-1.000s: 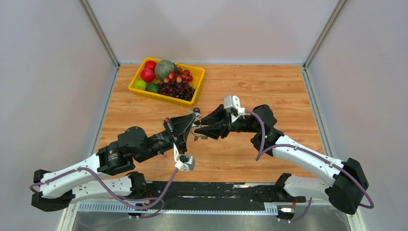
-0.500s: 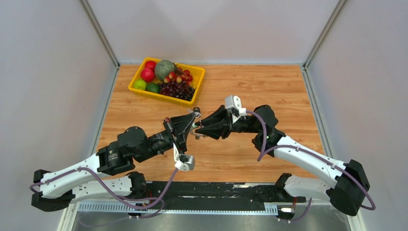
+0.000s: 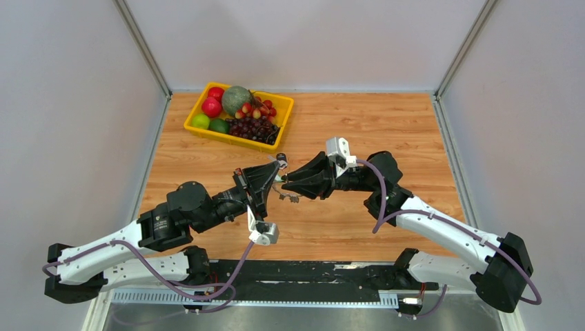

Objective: Remove the keys from the keyring

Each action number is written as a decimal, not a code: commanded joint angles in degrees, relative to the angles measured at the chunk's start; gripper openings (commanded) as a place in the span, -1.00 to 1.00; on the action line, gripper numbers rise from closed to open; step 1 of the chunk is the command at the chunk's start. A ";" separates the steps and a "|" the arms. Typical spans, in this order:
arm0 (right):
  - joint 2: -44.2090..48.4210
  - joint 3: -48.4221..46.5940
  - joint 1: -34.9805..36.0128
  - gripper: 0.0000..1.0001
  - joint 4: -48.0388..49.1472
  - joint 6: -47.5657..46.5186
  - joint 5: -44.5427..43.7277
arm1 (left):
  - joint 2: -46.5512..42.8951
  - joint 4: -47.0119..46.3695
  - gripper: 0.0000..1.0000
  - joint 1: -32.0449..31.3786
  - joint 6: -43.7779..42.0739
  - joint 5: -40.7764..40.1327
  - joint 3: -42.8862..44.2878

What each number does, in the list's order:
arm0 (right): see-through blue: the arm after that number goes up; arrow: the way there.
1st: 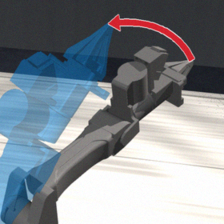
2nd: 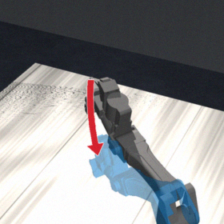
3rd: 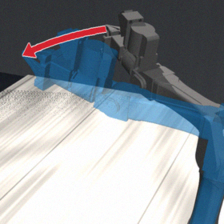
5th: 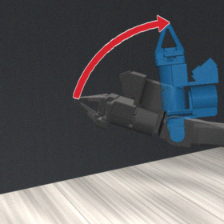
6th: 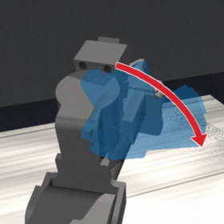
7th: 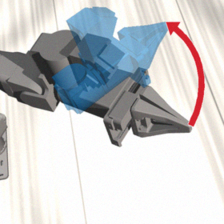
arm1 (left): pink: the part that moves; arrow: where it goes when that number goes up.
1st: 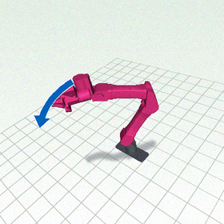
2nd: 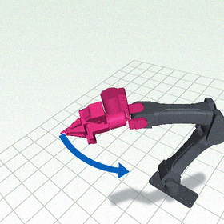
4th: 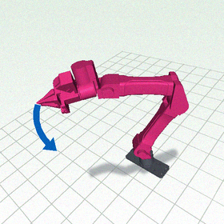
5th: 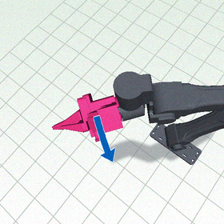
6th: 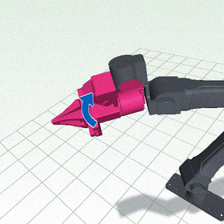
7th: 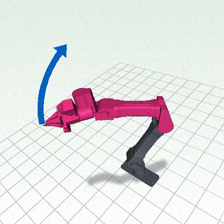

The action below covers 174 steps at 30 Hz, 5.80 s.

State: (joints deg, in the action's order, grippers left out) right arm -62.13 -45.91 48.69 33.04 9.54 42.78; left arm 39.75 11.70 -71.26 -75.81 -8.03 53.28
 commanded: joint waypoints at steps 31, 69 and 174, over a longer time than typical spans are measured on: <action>2.42 0.28 0.34 -1.00 -0.38 -2.86 -1.77 | -1.01 -2.46 -1.00 -0.28 0.79 -0.63 0.54; 8.48 4.21 1.68 -1.00 2.57 -6.53 0.07 | 9.02 13.13 -1.00 -0.28 29.37 3.90 8.47; -23.80 -2.68 -24.79 -0.94 -12.00 22.67 -19.24 | 7.23 -0.91 1.00 44.72 102.61 9.94 -18.31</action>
State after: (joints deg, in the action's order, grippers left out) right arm -80.05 -43.46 29.28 11.11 24.88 14.44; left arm 49.56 8.23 -26.63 27.75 2.09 36.18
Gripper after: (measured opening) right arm 0.108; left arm 0.997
